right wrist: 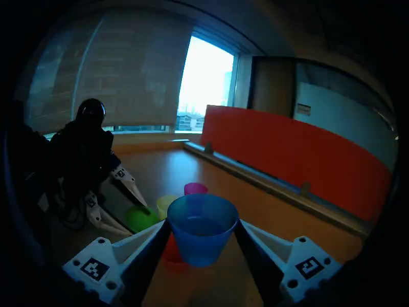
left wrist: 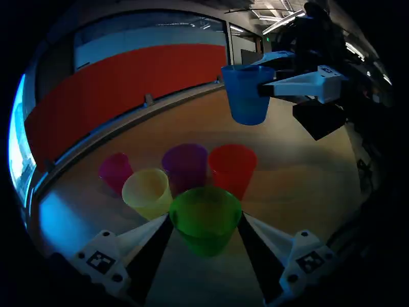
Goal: Pour water
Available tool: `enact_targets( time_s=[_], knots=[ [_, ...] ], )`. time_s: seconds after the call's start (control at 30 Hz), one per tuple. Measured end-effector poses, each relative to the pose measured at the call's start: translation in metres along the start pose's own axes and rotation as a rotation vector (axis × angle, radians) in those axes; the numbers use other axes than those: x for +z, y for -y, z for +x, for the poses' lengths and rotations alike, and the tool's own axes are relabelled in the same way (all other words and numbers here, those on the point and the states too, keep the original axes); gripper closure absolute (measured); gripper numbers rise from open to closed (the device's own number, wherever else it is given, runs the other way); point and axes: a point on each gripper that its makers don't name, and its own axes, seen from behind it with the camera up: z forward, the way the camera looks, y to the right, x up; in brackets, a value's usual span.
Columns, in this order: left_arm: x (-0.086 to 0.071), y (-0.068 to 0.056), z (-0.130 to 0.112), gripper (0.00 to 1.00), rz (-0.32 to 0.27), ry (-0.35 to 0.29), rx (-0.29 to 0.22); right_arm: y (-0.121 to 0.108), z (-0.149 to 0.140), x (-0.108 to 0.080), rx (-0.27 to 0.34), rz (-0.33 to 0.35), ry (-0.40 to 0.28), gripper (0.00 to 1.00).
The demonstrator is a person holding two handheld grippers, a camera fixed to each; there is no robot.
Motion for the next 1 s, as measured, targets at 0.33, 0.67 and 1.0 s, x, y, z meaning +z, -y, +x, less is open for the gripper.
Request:
enact_targets(
  time_s=[0.33, 0.67, 1.0],
  knots=[
    [0.0, -0.001, -0.005, 0.13, -0.01, 0.009, -0.001, -0.005, -0.003, 0.0, 0.001, -0.01, 0.011, 0.09],
    [-0.003, -0.004, -0.01, 0.13, -0.027, 0.021, -0.015, -0.014, -0.01, 0.001, 0.007, -0.023, 0.028, 0.09],
    [-0.004, -0.003, -0.015, 0.12, -0.033, 0.029, -0.029, -0.021, -0.019, 0.005, 0.01, -0.03, 0.049, 0.09]
  ],
)
